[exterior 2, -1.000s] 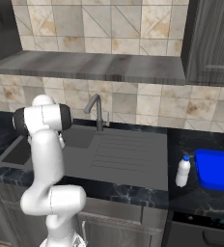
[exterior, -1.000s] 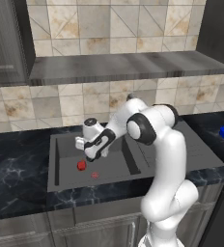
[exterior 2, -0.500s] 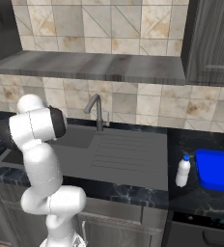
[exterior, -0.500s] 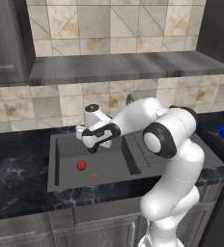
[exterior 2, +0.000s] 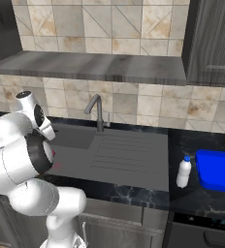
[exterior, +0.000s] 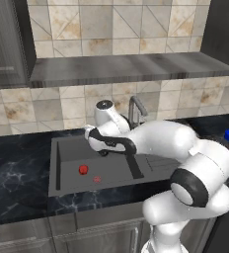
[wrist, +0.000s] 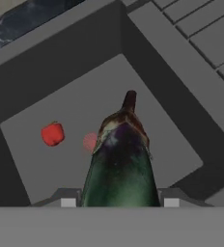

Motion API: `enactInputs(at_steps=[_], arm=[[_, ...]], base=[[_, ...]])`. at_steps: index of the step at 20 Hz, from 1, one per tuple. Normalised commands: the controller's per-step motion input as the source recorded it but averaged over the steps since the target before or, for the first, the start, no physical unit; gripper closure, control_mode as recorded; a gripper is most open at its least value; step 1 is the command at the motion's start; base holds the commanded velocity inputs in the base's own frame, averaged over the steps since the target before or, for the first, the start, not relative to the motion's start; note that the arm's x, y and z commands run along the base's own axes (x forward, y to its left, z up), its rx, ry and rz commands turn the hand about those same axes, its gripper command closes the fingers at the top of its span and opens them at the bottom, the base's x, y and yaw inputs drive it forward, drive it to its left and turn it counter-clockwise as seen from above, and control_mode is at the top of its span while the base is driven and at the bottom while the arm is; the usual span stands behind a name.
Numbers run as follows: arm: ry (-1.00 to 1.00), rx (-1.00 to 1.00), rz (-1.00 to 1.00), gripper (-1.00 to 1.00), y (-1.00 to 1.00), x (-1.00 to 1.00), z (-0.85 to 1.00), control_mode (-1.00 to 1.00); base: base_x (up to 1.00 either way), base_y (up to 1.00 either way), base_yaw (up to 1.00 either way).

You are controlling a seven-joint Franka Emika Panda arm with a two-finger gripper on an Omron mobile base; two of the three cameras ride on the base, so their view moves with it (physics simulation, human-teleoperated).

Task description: Pick up all produce items and place them in the sink. Turn on the sink faucet to wash them. Then turn the sink off and put them in the tray.

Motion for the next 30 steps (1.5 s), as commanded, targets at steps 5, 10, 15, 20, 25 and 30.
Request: enactInputs(at_steps=[5, 10, 15, 20, 25, 30], arm=[[-0.03, 0.01, 0.00, 1.00, -0.51, -0.73, 0.61, -1.00], [-0.01, 0.03, 0.00, 1.00, -0.55, -0.69, 0.56, -1.00], [0.00, 0.04, 0.00, 1.00, -0.67, -0.44, 0.44, -1.00], [0.00, 0.05, 0.00, 1.00, -0.78, -0.29, 0.23, -1.00], [-0.01, 0.08, -0.04, 1.00, -0.81, -0.24, 0.08, -1.00], [0.00, 0.19, -0.04, 1.00, -0.89, -0.05, 0.00, -1.00]], base=[[0.00, 0.00, 0.00], [0.00, 0.00, 0.00], [0.00, 0.00, 0.00], [0.00, 0.00, 0.00], [0.00, 0.00, 0.00], [0.00, 0.00, 0.00]])
